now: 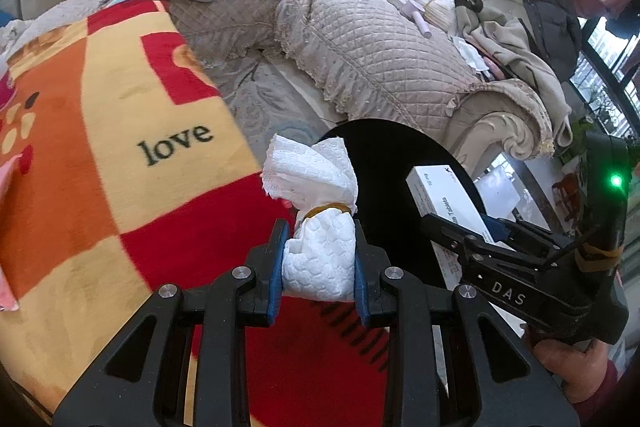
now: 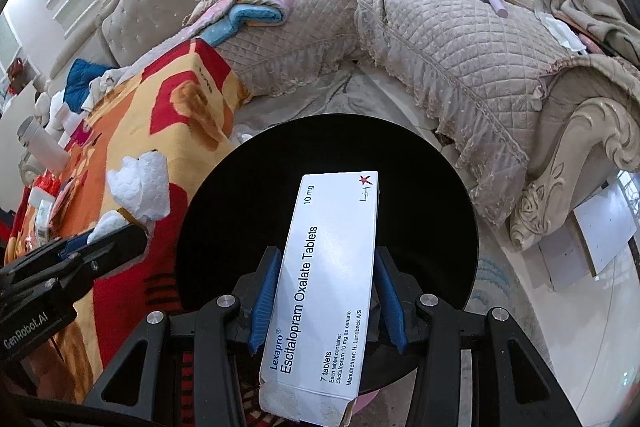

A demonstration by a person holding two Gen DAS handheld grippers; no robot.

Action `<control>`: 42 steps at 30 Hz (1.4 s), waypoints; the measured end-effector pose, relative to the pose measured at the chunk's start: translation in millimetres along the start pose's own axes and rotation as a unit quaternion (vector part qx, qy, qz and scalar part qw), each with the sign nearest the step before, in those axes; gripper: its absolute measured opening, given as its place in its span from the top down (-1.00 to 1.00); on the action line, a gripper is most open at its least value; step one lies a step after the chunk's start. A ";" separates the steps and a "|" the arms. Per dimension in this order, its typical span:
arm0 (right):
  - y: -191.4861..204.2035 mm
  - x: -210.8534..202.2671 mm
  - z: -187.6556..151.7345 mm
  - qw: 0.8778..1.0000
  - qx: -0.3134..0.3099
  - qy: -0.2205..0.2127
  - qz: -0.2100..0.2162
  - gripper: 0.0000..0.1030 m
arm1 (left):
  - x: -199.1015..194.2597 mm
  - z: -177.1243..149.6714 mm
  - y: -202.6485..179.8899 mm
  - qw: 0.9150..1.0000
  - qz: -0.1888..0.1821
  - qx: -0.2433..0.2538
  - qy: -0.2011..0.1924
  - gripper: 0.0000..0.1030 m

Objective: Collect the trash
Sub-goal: 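Open both tools to drop the tissue and box into the bin, then move both open tools back over the items on the blanket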

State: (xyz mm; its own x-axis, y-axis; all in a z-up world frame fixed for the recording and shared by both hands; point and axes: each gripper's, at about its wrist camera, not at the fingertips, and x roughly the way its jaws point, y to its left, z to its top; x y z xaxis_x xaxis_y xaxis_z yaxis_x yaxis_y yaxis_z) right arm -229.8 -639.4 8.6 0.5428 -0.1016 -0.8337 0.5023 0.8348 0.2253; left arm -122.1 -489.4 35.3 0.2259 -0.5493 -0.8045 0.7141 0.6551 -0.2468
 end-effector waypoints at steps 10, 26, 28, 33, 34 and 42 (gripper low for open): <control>-7.4 -7.2 1.7 1.000 0.027 -0.002 -0.010 -0.01 | 4.9 -1.7 -1.2 0.999 -0.047 -0.011 0.003 -0.07; 35.5 -4.7 -6.3 1.000 -0.002 0.009 0.015 -0.24 | -33.5 -21.6 45.1 0.997 0.068 -0.041 -0.022 -0.07; 46.7 -5.7 -7.2 1.000 -0.012 0.010 0.020 -0.24 | -39.6 -24.7 53.9 0.996 0.078 -0.047 -0.024 -0.07; 75.3 -6.9 -10.4 0.999 -0.034 0.013 0.037 -0.24 | -60.8 -37.2 77.0 0.992 0.100 -0.066 -0.033 -0.07; 82.2 -6.0 -11.2 0.998 -0.040 0.015 0.041 -0.25 | -66.2 -40.3 82.6 0.991 0.105 -0.069 -0.035 -0.07; 147.5 4.3 -22.1 0.992 -0.096 0.036 0.073 -0.27 | -119.0 -69.3 143.9 0.980 0.154 -0.112 -0.053 -0.07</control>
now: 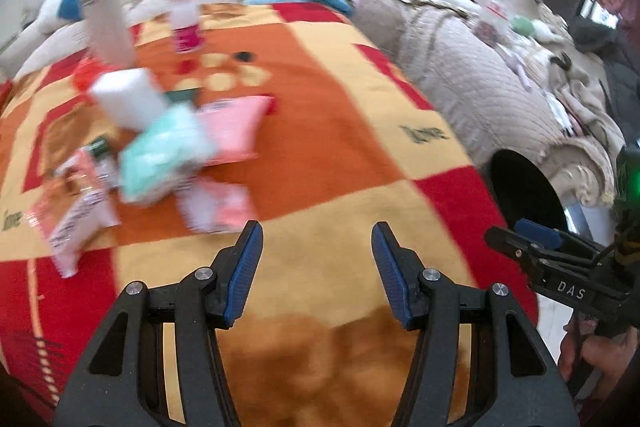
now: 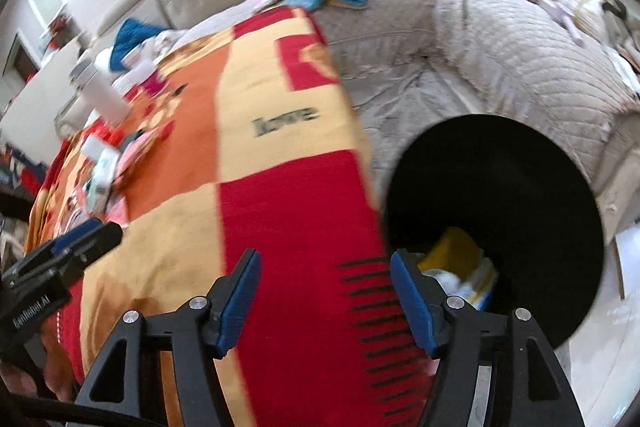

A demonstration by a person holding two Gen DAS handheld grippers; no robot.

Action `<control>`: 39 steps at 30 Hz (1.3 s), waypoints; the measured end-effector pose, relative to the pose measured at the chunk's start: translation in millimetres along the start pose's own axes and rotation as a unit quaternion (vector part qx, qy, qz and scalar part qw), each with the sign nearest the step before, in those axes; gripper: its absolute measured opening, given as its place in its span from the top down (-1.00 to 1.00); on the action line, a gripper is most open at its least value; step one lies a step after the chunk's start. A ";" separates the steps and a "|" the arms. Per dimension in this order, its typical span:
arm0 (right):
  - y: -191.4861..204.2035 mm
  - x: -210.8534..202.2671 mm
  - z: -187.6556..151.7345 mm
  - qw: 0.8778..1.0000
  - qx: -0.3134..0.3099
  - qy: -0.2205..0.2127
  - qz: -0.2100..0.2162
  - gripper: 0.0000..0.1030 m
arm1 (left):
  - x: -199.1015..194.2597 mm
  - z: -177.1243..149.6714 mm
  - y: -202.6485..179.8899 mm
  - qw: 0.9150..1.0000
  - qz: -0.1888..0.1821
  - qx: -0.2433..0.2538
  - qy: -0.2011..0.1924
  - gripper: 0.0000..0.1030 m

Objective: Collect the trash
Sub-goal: 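Move both open tools back over the items on the blanket, then grasp the bibizan snack bag with the left tool while the right tool grasps the teal tissue pack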

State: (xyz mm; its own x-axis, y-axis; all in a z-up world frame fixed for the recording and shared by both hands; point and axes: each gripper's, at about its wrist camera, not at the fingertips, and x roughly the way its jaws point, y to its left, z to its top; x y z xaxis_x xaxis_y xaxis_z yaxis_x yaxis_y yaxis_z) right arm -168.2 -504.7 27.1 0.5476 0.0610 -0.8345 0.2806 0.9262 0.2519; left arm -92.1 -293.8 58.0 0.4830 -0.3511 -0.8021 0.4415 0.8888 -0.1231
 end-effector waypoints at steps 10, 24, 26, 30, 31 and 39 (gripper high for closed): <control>76.0 17.1 0.4 0.997 -0.064 0.016 0.041 -0.36 | -33.3 6.1 120.5 0.995 0.064 -0.073 -0.029 -0.11; 150.3 39.1 13.3 0.990 -0.105 0.026 0.090 -0.38 | -0.6 4.2 210.1 0.990 0.046 -0.132 0.005 -0.22; 158.6 43.3 20.5 0.989 -0.108 0.026 0.096 -0.39 | -2.5 -4.6 203.9 0.992 0.038 -0.116 0.010 -0.23; 177.7 47.0 42.6 0.987 -0.114 0.008 0.113 -0.39 | -5.5 -22.6 198.0 0.994 0.030 -0.100 0.036 -0.24; 182.0 48.6 49.6 0.987 -0.113 0.002 0.118 -0.39 | -6.9 -27.0 198.2 0.994 0.027 -0.101 0.038 -0.24; 215.6 89.3 110.6 0.988 -0.137 -0.028 0.057 -0.39 | -27.5 -34.9 211.3 0.992 0.028 -0.123 0.026 -0.23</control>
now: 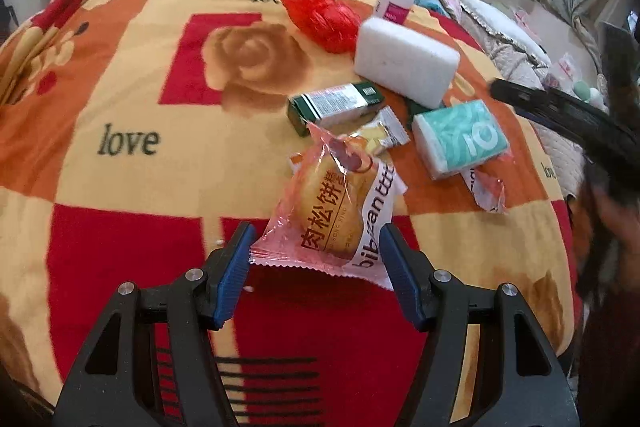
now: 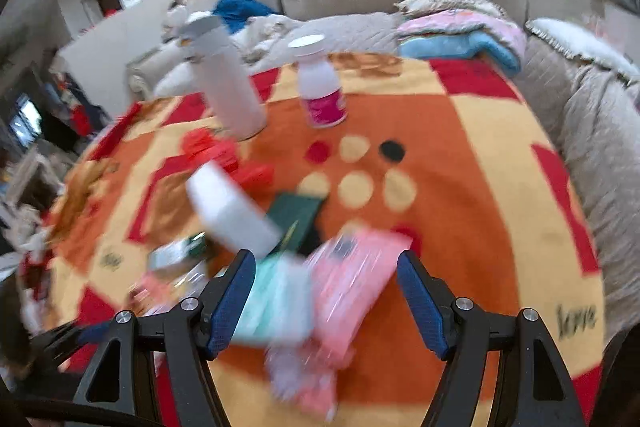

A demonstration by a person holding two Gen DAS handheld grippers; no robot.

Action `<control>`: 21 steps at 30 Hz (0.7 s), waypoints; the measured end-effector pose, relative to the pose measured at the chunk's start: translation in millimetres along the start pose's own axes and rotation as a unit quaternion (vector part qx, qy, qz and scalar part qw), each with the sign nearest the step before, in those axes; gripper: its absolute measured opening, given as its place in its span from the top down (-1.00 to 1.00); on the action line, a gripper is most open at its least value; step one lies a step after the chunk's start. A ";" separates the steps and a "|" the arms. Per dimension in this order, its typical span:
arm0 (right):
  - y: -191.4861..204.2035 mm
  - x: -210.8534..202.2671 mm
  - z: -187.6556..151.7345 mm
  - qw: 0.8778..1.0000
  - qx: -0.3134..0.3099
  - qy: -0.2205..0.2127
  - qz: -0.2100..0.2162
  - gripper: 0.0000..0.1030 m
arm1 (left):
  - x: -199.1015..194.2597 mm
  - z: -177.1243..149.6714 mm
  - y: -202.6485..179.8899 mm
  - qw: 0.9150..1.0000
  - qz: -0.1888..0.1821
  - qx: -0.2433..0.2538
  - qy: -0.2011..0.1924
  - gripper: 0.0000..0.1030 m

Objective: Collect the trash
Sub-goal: 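Grasp the bibizan snack bag with the left tool while the right tool grasps the teal tissue pack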

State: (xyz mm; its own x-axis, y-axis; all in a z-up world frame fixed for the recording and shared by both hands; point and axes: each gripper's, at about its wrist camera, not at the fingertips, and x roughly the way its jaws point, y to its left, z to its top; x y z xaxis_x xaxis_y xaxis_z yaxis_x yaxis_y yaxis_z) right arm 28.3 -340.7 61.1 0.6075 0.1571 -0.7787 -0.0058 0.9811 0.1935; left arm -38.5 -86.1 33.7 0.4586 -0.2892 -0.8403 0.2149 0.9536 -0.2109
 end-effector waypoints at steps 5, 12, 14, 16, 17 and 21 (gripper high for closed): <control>3.1 25.6 1.0 0.997 -0.038 0.066 -0.025 -0.38 | -11.5 -0.3 10.2 1.000 0.012 -0.007 -0.019 -0.23; 25.0 -17.4 -53.6 0.989 -0.116 0.094 -0.016 -0.38 | -13.3 2.7 31.4 0.999 -0.009 -0.046 -0.026 -0.23; 26.1 -30.6 -60.9 0.990 -0.118 0.082 -0.015 -0.38 | -15.1 2.8 33.7 0.998 -0.012 -0.055 -0.028 -0.23; 25.5 -42.9 -64.1 0.992 -0.106 0.065 0.005 -0.39 | -18.1 2.2 35.2 0.997 -0.020 -0.061 -0.032 -0.23; 27.4 -46.3 -65.1 0.993 -0.103 0.060 0.020 -0.39 | -19.7 1.5 35.8 0.997 -0.021 -0.061 -0.033 -0.23; 53.1 -39.2 -73.1 0.986 -0.142 0.064 0.052 -0.39 | -20.5 0.9 38.6 0.997 -0.022 -0.065 -0.032 -0.23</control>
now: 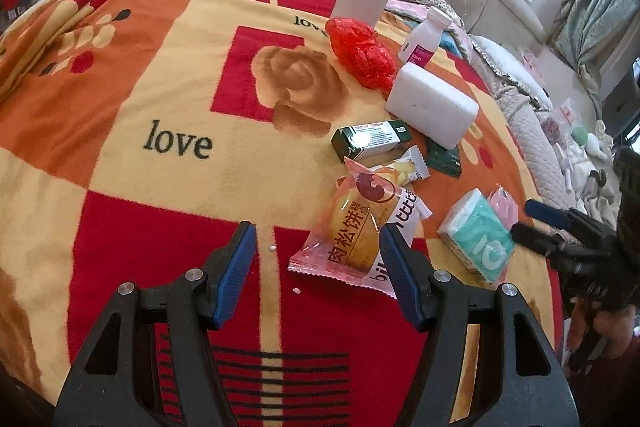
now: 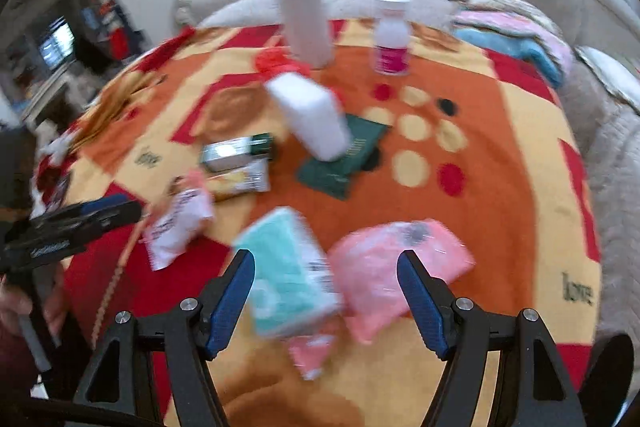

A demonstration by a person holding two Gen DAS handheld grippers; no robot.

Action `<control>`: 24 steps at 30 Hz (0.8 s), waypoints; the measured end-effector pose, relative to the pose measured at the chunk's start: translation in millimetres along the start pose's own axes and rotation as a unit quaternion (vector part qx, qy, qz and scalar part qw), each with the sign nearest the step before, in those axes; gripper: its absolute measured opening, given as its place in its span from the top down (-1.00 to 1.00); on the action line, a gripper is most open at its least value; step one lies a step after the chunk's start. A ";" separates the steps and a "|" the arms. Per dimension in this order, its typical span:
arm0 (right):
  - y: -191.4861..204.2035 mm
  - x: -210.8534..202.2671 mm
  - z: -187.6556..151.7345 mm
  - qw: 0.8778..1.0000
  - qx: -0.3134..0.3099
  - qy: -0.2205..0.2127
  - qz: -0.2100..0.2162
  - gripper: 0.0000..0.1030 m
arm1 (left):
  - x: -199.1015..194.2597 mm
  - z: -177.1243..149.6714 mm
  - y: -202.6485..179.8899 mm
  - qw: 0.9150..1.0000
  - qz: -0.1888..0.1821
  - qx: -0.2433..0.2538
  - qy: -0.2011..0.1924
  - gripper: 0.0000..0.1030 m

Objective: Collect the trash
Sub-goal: 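Grasp the bibizan snack bag with the left tool while the right tool grasps the teal tissue pack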

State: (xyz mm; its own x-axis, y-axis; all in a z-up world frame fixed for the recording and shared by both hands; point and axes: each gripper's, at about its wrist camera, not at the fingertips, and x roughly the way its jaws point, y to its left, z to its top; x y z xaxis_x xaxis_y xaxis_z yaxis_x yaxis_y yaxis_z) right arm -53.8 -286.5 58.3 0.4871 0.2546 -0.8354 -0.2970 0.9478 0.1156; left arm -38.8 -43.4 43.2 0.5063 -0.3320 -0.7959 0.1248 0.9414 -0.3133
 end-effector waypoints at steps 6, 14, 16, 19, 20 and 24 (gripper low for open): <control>31.3 34.8 -3.9 0.997 -0.068 0.027 -0.015 -0.37 | 0.1 -1.5 -4.1 1.000 -0.018 0.001 0.005 -0.23; 15.2 3.6 -8.4 0.999 -0.035 -0.015 -0.014 0.12 | 29.1 0.4 -29.9 0.999 -0.028 0.029 0.028 -0.24; 8.5 -10.3 -9.1 0.999 -0.018 -0.032 -0.007 0.12 | 31.6 -0.5 -35.2 0.999 -0.020 0.037 0.018 -0.24; 0.9 -25.9 -10.8 0.998 0.008 -0.058 0.003 0.12 | 37.2 -2.3 -43.7 0.998 0.003 0.060 0.015 -0.24; -1.7 -29.3 -12.0 0.998 0.016 -0.063 0.007 0.12 | 38.8 -3.5 -46.4 0.997 0.011 0.069 0.015 -0.24; -5.7 -36.7 -16.3 0.996 0.035 -0.074 0.016 0.12 | 44.4 -10.4 -55.2 0.992 0.048 0.118 0.008 -0.07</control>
State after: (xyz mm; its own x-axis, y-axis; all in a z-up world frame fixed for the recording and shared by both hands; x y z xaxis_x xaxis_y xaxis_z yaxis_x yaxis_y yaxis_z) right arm -83.4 -304.4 79.5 0.5961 0.3060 -0.7423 -0.2598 0.9483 0.1823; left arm -32.1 -110.8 19.7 0.5116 -0.2394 -0.8252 0.2742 0.9557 -0.1073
